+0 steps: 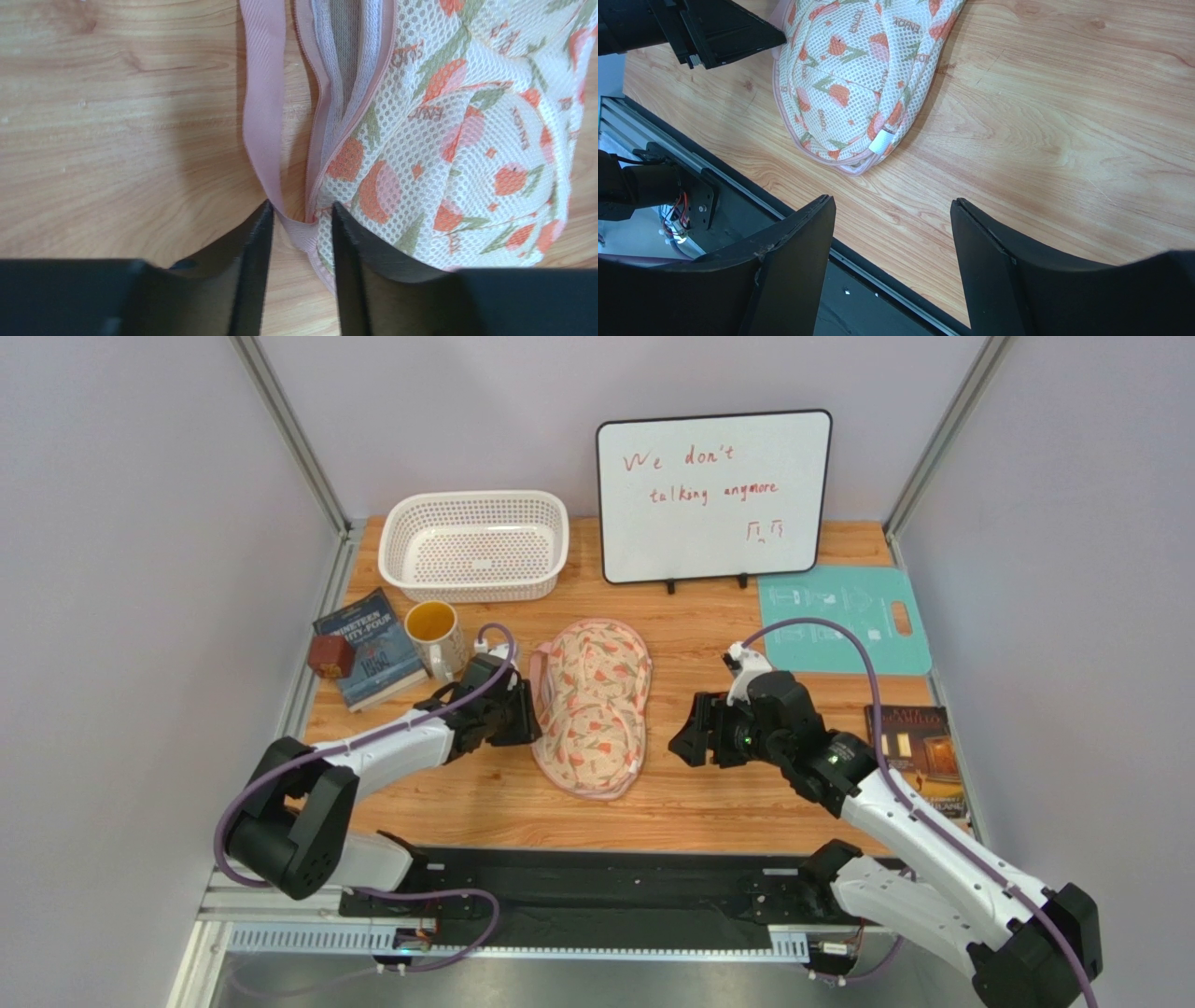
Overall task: Unzip the laundry bag and remove the bra
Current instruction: Open the laundry bag at the center of the board.
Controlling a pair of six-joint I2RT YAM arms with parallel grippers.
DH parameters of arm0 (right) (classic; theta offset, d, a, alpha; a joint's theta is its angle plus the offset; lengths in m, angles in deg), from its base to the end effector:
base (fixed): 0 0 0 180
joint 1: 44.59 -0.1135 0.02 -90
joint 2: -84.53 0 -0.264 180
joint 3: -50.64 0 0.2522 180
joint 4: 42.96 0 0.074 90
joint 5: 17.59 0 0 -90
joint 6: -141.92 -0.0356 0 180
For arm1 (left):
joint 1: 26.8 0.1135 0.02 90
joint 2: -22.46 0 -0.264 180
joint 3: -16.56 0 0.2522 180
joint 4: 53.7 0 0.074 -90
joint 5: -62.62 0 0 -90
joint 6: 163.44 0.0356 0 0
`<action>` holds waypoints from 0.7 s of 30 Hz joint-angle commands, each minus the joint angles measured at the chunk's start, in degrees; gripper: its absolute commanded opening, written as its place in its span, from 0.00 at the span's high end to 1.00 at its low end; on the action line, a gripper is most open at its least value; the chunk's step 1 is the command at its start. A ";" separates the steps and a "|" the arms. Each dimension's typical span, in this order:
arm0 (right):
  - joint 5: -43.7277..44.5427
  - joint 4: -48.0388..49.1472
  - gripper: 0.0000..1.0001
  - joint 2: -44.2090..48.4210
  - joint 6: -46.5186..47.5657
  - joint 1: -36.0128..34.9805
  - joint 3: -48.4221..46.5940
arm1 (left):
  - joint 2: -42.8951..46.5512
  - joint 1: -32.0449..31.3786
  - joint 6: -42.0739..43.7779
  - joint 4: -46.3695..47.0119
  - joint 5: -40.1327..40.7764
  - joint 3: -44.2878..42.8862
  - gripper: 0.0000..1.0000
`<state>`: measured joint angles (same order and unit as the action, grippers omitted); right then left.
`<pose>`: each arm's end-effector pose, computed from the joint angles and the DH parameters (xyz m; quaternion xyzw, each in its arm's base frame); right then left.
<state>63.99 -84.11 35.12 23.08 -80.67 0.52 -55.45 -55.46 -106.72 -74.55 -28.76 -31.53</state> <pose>0.1453 0.1123 0.2463 -0.0879 0.9017 0.2806 0.3169 0.2216 -0.1221 0.1615 -0.0339 0.9410 -0.1829 0.2827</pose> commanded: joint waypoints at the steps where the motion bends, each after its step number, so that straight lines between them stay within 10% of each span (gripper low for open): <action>1: -0.10 0.94 0.32 1.50 -0.87 0.13 0.41 | -1.98 0.36 -0.47 3.05 -1.60 -0.65 0.64; 8: -0.19 0.85 0.32 1.86 -1.04 0.13 0.85 | -1.11 0.36 0.84 -0.01 -0.20 -2.05 1.00; 21: 0.43 5.50 0.32 -0.69 -3.41 0.13 3.13 | 12.16 -2.53 8.93 -10.57 1.21 -11.28 1.00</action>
<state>63.99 -82.87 35.21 21.63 -80.67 2.29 -46.59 -56.10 -101.97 -81.99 -28.13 -39.07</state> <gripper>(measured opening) 0.677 0.006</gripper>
